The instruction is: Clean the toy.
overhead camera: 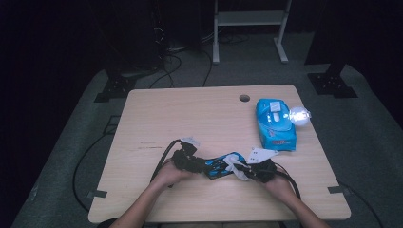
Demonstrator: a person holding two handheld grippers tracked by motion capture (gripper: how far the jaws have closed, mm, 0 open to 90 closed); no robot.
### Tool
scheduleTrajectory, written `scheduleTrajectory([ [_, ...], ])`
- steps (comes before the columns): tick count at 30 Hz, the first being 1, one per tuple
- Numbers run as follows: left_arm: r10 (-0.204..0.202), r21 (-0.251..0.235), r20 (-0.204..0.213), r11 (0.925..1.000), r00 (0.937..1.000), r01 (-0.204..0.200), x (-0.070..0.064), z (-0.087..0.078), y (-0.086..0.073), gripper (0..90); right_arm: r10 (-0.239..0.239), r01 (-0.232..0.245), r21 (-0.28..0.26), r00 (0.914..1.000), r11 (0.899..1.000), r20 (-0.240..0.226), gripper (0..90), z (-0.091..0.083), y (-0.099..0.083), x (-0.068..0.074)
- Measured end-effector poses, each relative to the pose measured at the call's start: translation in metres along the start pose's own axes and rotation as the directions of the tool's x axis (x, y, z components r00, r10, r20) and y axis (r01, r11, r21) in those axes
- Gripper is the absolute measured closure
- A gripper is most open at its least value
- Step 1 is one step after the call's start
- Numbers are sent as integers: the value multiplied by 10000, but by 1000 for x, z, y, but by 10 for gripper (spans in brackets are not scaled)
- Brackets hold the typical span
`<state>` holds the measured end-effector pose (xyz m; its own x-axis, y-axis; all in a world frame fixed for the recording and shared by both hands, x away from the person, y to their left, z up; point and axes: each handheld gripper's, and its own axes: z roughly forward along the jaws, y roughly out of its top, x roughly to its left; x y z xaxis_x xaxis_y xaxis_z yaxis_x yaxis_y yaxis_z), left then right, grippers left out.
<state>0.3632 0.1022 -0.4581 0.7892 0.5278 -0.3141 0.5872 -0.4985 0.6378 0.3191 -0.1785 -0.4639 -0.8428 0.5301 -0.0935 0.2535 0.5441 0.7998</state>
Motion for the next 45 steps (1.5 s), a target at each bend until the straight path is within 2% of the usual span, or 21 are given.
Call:
scheduleTrajectory([
  [5,904,-518,-678,9942,9936,-940,-9,-1,-7,505,408,-403,225,9990,9989,-200,817,-4,0,-12],
  [8,1520,-675,-1147,9848,9817,-1604,-15,-2,-10,502,712,-710,390,9975,9967,-32,814,-8,-1,-23],
  [9,1520,-675,-1147,9848,9817,-1604,-15,-2,-10,502,910,-908,370,9959,9952,-26,811,-10,-1,-28],
  [11,1944,-761,-1421,9755,9706,-2065,-20,-3,-12,503,1402,-1382,506,9894,9891,-388,806,-11,-1,-38],
  [13,2029,-839,-1520,9725,9673,-2171,-22,-2,-13,506,1601,-1571,559,9857,9860,-522,801,-10,-1,-42],
  [14,2540,-804,-1961,9585,9471,-2737,-27,-3,-15,507,2050,-1971,842,9737,9768,-992,783,-9,-1,-51],
  [15,2727,-764,-2136,9527,9381,-2943,-29,-3,-16,509,2080,-2001,845,9733,9761,-975,766,-8,-1,-53],
  [16,2763,-805,-2187,9507,9359,-2995,-30,-3,-16,512,2165,-2076,879,9702,9743,-1085,748,-7,-1,-55],
  [18,2715,-800,-2136,9525,9385,-2937,-29,-4,-16,525,2321,-2205,974,9641,9705,-1293,745,-6,-2,-57],
  [19,2433,-724,-1938,9626,9504,-2612,-26,-5,-15,523,2352,-2211,1098,9621,9690,-1383,754,-4,-3,-58],
  [20,2433,-724,-1938,9626,9504,-2612,-26,-5,-15,514,2352,-2211,1098,9621,9690,-1383,754,-4,-3,-58],
  [21,1887,-737,-1532,9767,9700,-2016,-21,-5,-14,499,2295,-2140,1153,9625,9700,-1443,774,-2,-4,-57],
  [22,1294,-777,-1314,9870,9828,-1403,-18,-5,-13,479,2263,-2104,1179,9634,9705,-1437,777,-2,-5,-56],
  [24,366,-599,-589,9974,9976,-401,-12,-5,-12,391,2207,-2058,1128,9651,9721,-1409,782,-1,-6,-54],
  [25,366,-599,-589,9974,9976,-401,-12,-5,-12,385,2178,-2031,1126,9661,9727,-1384,784,-1,-6,-54],
  [26,-79,-535,-284,9985,9996,64,-8,-5,-12,385,2178,-2031,1126,9661,9727,-1384,784,-1,-6,-54],
  [27,-929,-413,279,9947,9953,940,-2,-4,-14,391,2192,-2052,1104,9664,9725,-1346,784,-2,-6,-53],
  [30,-1455,-401,708,9881,9868,1486,1,-2,-16,484,2191,-2043,1094,9647,9728,-1463,784,-2,-7,-54],
  [32,-1292,-523,522,9899,9903,1319,0,-2,-15,566,2217,-2059,1139,9637,9719,-1491,783,-3,-7,-54],
  [40,-416,-933,221,9947,9989,435,-7,-4,-19,592,2559,-2374,1143,9474,9647,-1922,681,-5,-12,-60],
  [45,727,-1317,-443,9882,9964,-779,-19,-7,-24,591,2836,-2628,1209,9348,9573,-2137,612,-7,-13,-63],
])
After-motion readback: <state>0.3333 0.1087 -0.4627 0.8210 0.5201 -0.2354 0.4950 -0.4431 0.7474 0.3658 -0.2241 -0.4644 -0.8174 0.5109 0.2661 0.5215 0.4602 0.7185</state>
